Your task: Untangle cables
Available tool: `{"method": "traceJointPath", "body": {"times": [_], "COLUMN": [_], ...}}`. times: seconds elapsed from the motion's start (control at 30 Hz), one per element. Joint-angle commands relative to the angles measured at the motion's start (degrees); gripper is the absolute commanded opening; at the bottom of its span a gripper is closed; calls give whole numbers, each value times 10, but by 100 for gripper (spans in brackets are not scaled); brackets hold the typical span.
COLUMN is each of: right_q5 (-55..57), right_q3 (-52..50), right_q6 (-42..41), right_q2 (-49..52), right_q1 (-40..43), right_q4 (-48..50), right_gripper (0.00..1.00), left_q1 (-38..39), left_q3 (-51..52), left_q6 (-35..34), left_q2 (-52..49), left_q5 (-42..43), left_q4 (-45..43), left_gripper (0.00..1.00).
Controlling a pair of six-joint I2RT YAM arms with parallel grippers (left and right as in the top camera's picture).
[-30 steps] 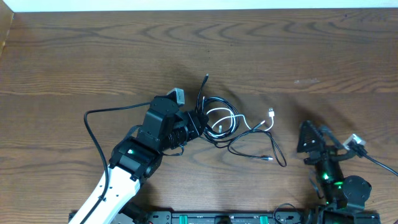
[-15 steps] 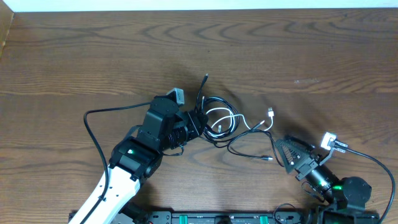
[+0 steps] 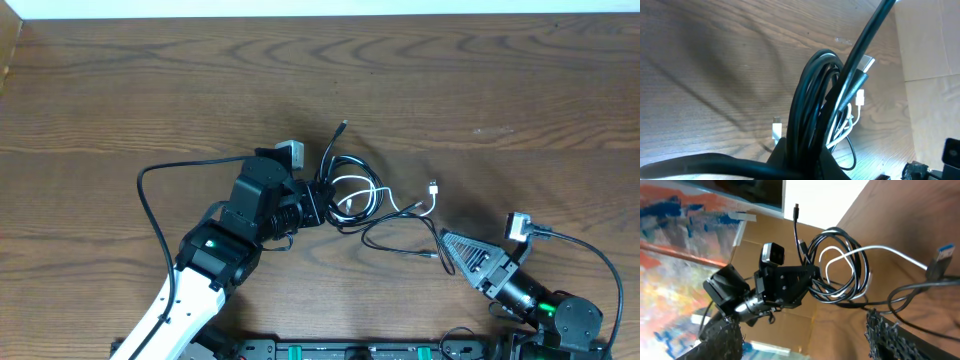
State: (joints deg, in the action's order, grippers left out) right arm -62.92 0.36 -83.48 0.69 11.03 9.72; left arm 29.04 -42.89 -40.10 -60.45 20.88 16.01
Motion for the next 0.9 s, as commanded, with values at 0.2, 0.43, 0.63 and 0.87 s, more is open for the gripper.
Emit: {"method": "traceJointPath", "body": {"times": [0.2,0.43,0.63,0.87], "right_q5": [13,35,62,89], "right_q3": [0,-1,-1,-1], "right_q6": [-59,-59,-102,-144], "right_q2": [-3,-3,-3,-3], "right_q1": [1,1,1,-14], "right_q4": [1,1,-2,-3], "right_gripper": [77,66,64,61], "left_q1": [2,2,3,29], "left_q3": [-12,-12,-12,-12], "left_q6": [-56,-23,-14,33], "left_q2": [2,2,2,2], "left_q5": [46,50,70,70], "left_q4": [-24,-26,-56,-70], "left_gripper": [8,8,8,8]}}
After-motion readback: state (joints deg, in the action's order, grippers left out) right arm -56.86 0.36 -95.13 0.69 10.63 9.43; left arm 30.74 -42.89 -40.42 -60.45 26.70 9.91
